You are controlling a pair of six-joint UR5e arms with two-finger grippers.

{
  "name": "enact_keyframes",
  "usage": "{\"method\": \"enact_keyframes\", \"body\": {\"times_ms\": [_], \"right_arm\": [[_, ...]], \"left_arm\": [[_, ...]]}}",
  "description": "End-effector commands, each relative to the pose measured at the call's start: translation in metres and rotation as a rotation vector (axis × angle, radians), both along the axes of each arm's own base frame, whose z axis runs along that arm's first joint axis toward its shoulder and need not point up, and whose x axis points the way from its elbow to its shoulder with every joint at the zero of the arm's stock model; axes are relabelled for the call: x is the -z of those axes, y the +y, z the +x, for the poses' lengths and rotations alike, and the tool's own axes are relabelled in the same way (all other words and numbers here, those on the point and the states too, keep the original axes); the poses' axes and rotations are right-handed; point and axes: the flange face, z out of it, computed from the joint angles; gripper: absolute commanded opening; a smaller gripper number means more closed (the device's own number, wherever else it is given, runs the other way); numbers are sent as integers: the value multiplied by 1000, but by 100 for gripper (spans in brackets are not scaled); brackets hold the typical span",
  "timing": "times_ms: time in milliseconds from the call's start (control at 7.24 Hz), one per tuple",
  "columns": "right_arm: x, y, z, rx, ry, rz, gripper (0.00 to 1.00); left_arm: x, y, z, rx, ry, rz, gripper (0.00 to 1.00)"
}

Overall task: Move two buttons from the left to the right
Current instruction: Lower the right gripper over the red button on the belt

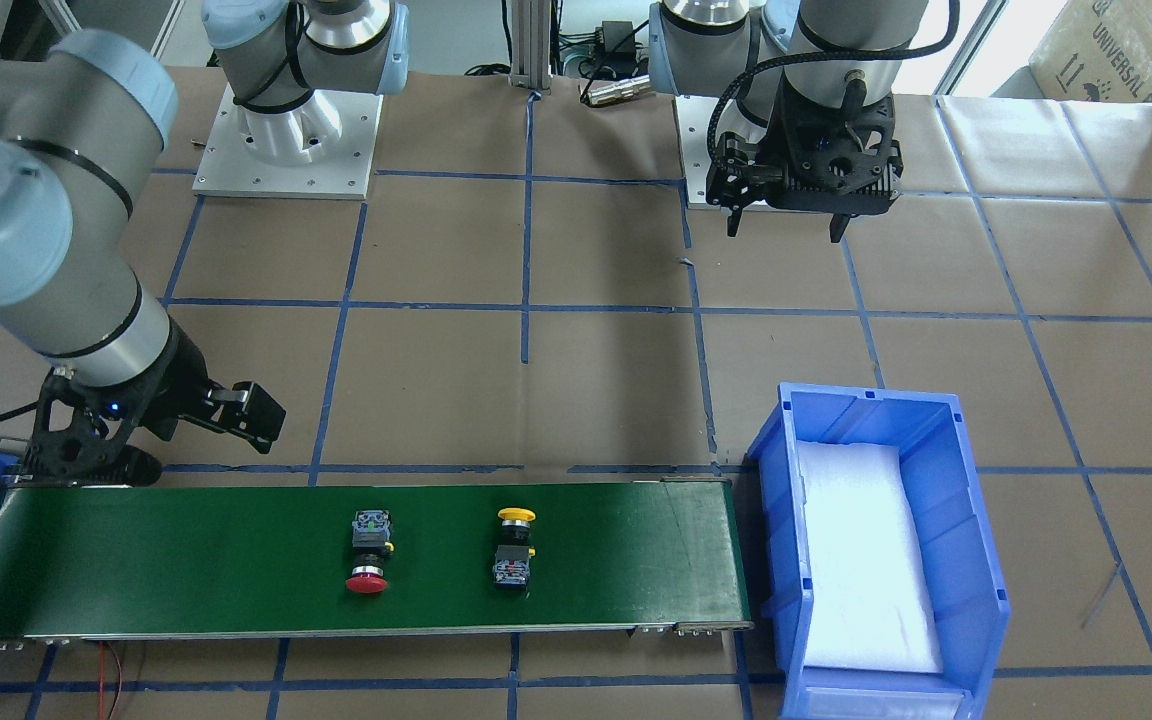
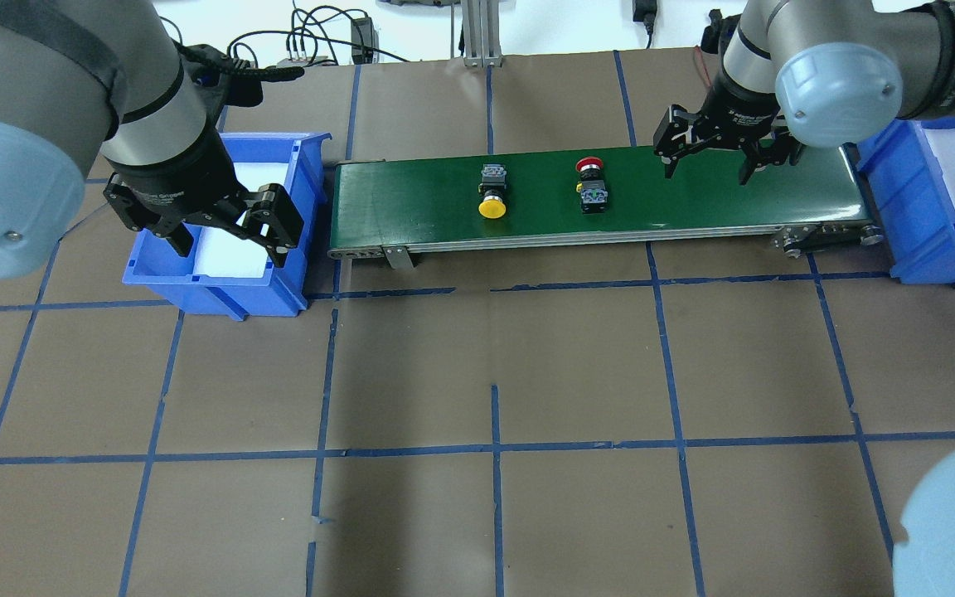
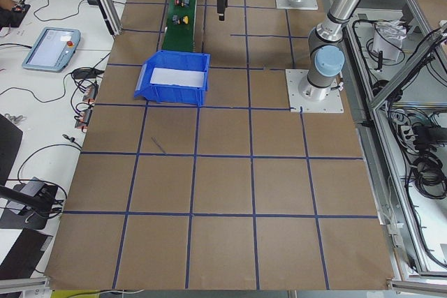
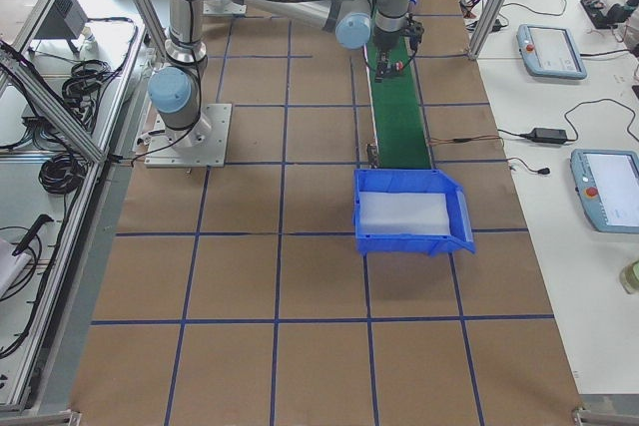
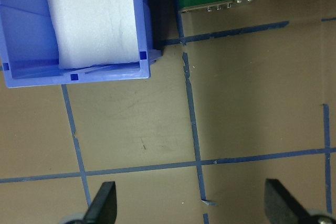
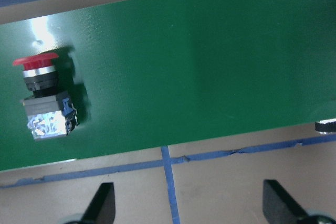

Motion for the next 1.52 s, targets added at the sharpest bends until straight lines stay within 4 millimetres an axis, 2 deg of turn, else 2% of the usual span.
{"method": "enact_keyframes", "body": {"times_ms": [0,138,414,690,1380], "right_arm": [[28,-12,5,-14,-12,10,100],[43,-12,5,-15,-18,27,100],[48,-16,4,-14,-22,15,100],[65,-19,9,-3,-98,35,100],[66,-19,10,2,-101,37,100]], "left_arm": [[0,0,0,1,0,0,100],[0,0,0,1,0,0,100],[0,0,0,-1,0,0,100],[0,0,0,1,0,1,100],[0,0,0,-1,0,2,100]]}}
